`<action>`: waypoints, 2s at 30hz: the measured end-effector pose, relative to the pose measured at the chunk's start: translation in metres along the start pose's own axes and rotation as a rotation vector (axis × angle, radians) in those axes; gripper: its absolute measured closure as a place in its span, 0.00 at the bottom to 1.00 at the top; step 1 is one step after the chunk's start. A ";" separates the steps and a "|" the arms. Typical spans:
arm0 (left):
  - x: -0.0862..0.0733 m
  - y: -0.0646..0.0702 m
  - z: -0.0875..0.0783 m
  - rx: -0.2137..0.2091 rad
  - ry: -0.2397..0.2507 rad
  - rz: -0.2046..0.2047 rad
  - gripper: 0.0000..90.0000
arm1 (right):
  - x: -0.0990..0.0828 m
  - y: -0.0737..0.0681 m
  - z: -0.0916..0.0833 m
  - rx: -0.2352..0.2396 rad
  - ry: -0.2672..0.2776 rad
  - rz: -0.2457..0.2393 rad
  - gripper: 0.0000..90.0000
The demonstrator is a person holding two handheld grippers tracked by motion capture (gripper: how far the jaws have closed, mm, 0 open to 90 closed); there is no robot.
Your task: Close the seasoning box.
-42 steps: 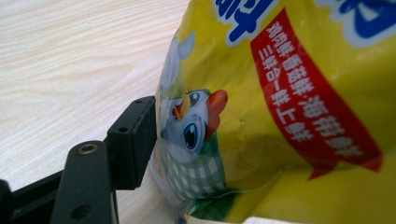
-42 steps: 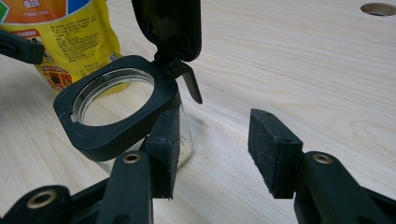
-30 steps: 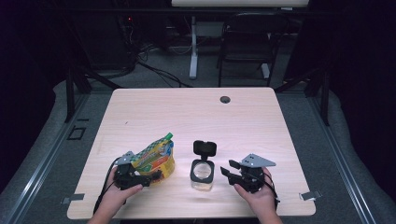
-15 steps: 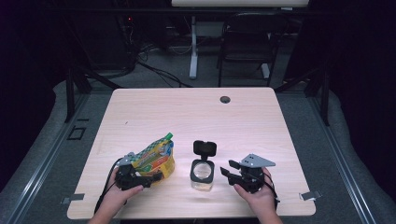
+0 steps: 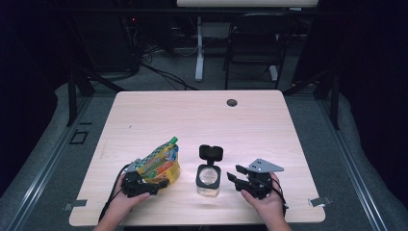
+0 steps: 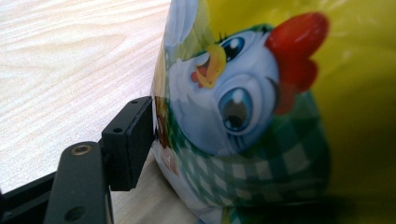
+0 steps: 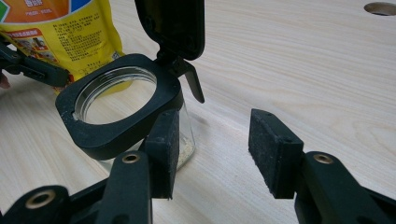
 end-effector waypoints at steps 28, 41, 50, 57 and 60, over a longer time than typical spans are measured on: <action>-0.005 -0.003 0.009 -0.014 -0.002 -0.007 0.32 | 0.000 -0.001 0.001 0.001 0.003 0.000 0.59; -0.006 -0.002 0.014 -0.014 -0.008 -0.003 0.30 | -0.001 -0.002 0.002 0.005 -0.003 -0.006 0.59; -0.006 -0.002 0.014 -0.016 -0.009 0.002 0.31 | -0.001 -0.003 0.003 0.009 0.000 -0.002 0.59; -0.006 -0.002 0.014 -0.016 -0.009 0.005 0.32 | -0.001 -0.003 0.002 0.010 0.001 -0.002 0.59; -0.006 -0.002 0.014 -0.016 -0.008 0.006 0.32 | -0.001 -0.003 0.002 0.010 -0.001 -0.004 0.59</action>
Point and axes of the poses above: each handheld gripper's, and its own axes: z roughly forward along the jaws, x roughly out of its top, y roughly to its right, the point moved 5 cm from there along z, roughly forward along the jaws, and after that the axes turned 1 degree about -x, right-handed, at the moved point
